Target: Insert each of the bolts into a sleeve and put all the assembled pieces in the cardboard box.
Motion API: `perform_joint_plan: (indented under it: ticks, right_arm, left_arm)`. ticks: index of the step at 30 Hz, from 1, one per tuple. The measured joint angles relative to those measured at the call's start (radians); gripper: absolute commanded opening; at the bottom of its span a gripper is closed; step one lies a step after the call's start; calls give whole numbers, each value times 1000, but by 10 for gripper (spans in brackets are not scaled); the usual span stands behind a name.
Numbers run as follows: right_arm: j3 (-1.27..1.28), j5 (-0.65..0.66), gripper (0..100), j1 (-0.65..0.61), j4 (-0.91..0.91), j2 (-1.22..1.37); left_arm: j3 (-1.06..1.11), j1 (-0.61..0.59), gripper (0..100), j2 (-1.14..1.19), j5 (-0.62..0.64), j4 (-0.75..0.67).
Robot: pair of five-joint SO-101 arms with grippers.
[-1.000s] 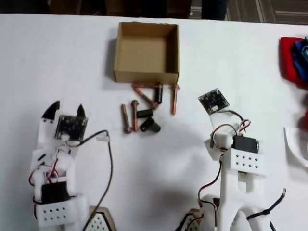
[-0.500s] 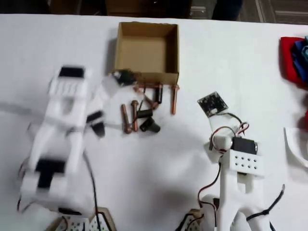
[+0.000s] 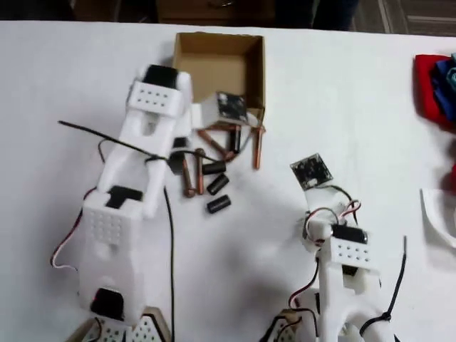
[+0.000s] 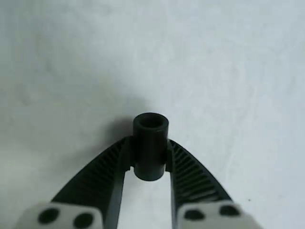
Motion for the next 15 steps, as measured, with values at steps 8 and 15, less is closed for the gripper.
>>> perform_joint_plan:
  ticks: [8,15]
  right_arm:
    - [8,-21,21,0,-31,-5]
    - [8,-21,21,0,-31,-5]
  left_arm:
    - [83,14,221,8,-66,-32]
    - [94,40,221,78,152,-58]
